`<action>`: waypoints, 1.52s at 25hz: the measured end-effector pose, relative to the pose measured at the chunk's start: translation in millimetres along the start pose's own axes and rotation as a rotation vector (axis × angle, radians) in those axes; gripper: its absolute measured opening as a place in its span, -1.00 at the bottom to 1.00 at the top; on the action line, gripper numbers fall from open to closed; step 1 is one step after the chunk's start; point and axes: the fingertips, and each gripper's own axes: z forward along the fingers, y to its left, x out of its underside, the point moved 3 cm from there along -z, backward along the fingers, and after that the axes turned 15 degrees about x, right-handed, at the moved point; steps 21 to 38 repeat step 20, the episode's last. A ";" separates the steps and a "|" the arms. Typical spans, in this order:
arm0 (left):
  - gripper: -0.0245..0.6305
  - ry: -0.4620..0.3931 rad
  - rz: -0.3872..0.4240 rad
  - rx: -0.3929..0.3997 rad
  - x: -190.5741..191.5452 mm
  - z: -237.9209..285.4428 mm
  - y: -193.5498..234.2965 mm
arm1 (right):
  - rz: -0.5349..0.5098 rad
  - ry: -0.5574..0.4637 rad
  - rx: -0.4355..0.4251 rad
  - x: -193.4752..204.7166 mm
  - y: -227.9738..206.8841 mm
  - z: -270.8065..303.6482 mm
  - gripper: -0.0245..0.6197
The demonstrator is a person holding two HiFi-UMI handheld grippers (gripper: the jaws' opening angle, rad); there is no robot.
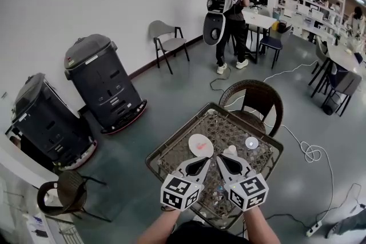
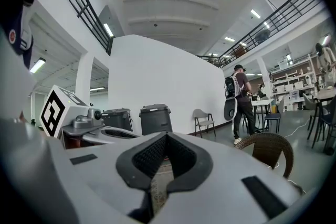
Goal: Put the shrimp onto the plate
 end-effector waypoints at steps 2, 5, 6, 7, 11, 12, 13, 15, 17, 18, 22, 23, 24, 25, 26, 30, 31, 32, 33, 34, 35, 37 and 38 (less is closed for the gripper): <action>-0.90 -0.002 0.001 0.002 -1.8 0.6 -1.1 | -0.001 -0.001 -0.003 -0.8 0.2 -0.3 -0.91; -0.90 -0.007 0.004 0.005 -3.3 0.5 -3.0 | -0.002 -0.008 -0.003 -1.4 1.1 -1.5 -0.91; -0.90 -0.009 0.006 0.006 -3.5 0.2 -3.5 | -0.003 -0.010 -0.002 -1.3 1.5 -1.9 -0.91; -0.90 -0.011 0.007 0.007 -3.7 -0.2 -4.0 | -0.003 -0.012 -0.002 -1.2 1.9 -2.3 -0.91; -0.90 -0.016 0.012 0.008 -6.5 -0.7 -6.1 | -0.002 -0.018 0.000 -2.9 1.5 -3.8 -0.91; -0.90 -0.017 0.014 0.008 -7.0 -0.6 -6.9 | -0.002 -0.019 0.000 -3.2 1.3 -4.4 -0.91; -0.90 -0.017 0.015 0.008 -7.2 -0.8 -7.5 | -0.001 -0.020 0.000 -3.2 1.3 -5.0 -0.91; -0.90 -0.016 0.016 0.009 -7.2 -1.4 -8.1 | 0.001 -0.022 -0.001 -3.6 2.0 -5.7 -0.91; -0.90 -0.015 0.014 0.010 -7.0 -2.0 -8.1 | 0.000 -0.025 -0.003 -4.3 3.0 -5.8 -0.91; -0.90 -0.014 0.013 0.010 -6.8 -2.2 -7.9 | -0.001 -0.026 -0.004 -4.8 3.5 -5.7 -0.91; -0.90 -0.012 0.011 0.011 -6.7 -2.7 -7.8 | -0.003 -0.027 -0.005 -5.8 4.3 -5.6 -0.91; -0.90 -0.012 0.011 0.011 -6.7 -2.7 -7.8 | -0.003 -0.027 -0.005 -5.8 4.3 -5.6 -0.91; -0.90 -0.012 0.011 0.011 -6.7 -2.7 -7.8 | -0.003 -0.027 -0.005 -5.8 4.3 -5.6 -0.91; -0.90 -0.012 0.011 0.011 -6.7 -2.7 -7.8 | -0.003 -0.027 -0.005 -5.8 4.3 -5.6 -0.91; -0.90 -0.012 0.011 0.011 -6.7 -2.7 -7.8 | -0.003 -0.027 -0.005 -5.8 4.3 -5.6 -0.91; -0.90 -0.012 0.011 0.011 -6.7 -2.7 -7.8 | -0.003 -0.027 -0.005 -5.8 4.3 -5.6 -0.91; -0.90 -0.012 0.011 0.011 -6.7 -2.7 -7.8 | -0.003 -0.027 -0.005 -5.8 4.3 -5.6 -0.91; -0.90 -0.012 0.011 0.011 -6.7 -2.7 -7.8 | -0.003 -0.027 -0.005 -5.8 4.3 -5.6 -0.91; -0.90 -0.012 0.011 0.011 -6.7 -2.7 -7.8 | -0.003 -0.027 -0.005 -5.8 4.3 -5.6 -0.91; -0.90 -0.012 0.011 0.011 -6.7 -2.7 -7.8 | -0.003 -0.027 -0.005 -5.8 4.3 -5.6 -0.91; -0.90 -0.012 0.011 0.011 -6.7 -2.7 -7.8 | -0.003 -0.027 -0.005 -5.8 4.3 -5.6 -0.91; -0.90 -0.012 0.011 0.011 -6.7 -2.7 -7.8 | -0.003 -0.027 -0.005 -5.8 4.3 -5.6 -0.91; -0.90 -0.012 0.011 0.011 -6.7 -2.7 -7.8 | -0.003 -0.027 -0.005 -5.8 4.3 -5.6 -0.91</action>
